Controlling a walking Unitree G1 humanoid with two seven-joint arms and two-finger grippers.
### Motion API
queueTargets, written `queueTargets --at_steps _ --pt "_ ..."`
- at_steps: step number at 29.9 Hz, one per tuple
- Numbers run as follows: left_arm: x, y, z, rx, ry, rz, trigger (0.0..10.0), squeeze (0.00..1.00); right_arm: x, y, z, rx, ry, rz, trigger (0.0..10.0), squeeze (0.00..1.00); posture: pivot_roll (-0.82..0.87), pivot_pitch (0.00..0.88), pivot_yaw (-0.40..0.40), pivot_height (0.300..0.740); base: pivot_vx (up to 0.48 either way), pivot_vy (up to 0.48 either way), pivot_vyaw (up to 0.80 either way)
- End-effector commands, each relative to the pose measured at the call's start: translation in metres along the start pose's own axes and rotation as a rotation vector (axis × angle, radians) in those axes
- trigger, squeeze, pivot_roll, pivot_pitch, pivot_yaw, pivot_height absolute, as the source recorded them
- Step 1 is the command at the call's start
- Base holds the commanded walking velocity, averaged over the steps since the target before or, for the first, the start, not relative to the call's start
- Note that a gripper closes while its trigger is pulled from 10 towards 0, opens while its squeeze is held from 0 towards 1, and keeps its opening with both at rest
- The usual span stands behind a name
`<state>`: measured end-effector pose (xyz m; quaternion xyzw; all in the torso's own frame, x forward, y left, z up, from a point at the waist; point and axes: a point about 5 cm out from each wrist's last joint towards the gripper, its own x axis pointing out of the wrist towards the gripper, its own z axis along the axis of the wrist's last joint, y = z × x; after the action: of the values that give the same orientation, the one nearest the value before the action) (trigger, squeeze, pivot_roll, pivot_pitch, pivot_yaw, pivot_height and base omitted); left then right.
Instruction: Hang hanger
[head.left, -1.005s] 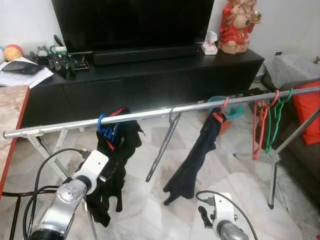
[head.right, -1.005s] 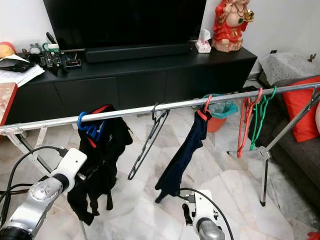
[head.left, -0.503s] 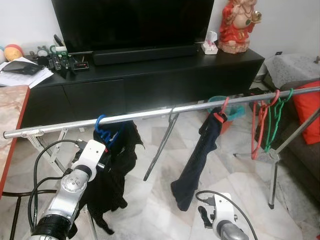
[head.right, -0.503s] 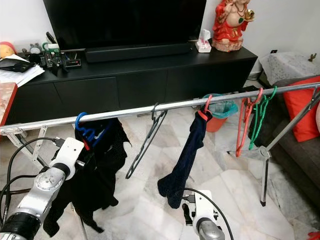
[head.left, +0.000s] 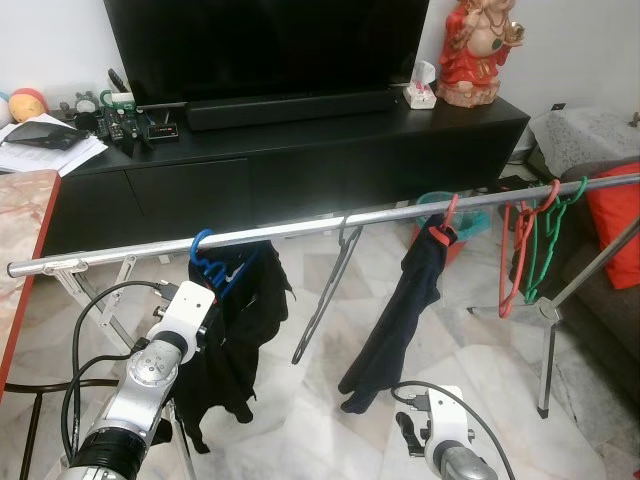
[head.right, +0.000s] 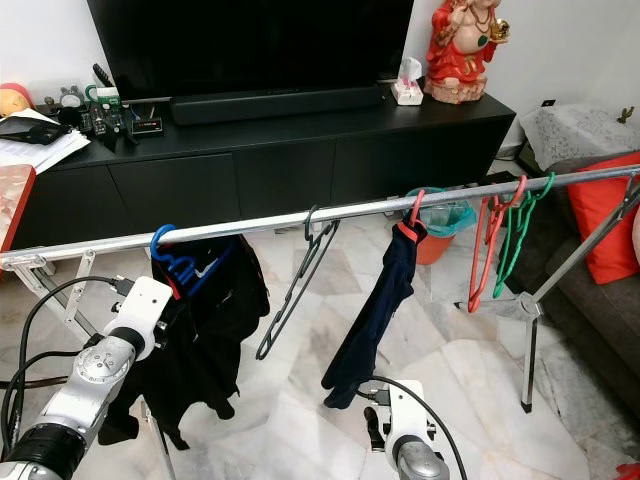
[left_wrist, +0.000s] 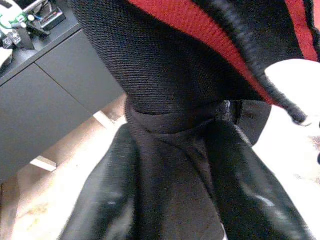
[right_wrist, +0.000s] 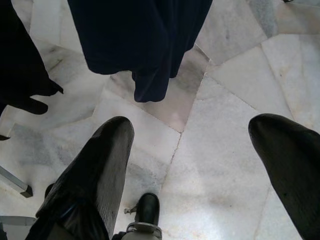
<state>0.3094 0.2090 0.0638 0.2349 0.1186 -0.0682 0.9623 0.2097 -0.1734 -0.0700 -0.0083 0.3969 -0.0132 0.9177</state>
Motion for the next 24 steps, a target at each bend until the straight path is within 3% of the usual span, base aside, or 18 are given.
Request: queueTargets --at_steps 1,24 --pt "0.002 -0.002 0.001 0.012 -0.004 -0.004 0.0 0.0 0.0 -0.003 0.001 0.005 -0.006 -0.011 10.0 0.0 0.0 0.0 -0.065 0.74 0.0 0.0 0.0" --pt "-0.002 -0.02 0.002 -0.018 -0.037 -0.036 0.0 0.0 -0.001 -0.003 0.0 0.019 -0.01 -0.019 10.0 0.0 0.0 0.0 -0.033 0.74 0.0 0.0 0.0"
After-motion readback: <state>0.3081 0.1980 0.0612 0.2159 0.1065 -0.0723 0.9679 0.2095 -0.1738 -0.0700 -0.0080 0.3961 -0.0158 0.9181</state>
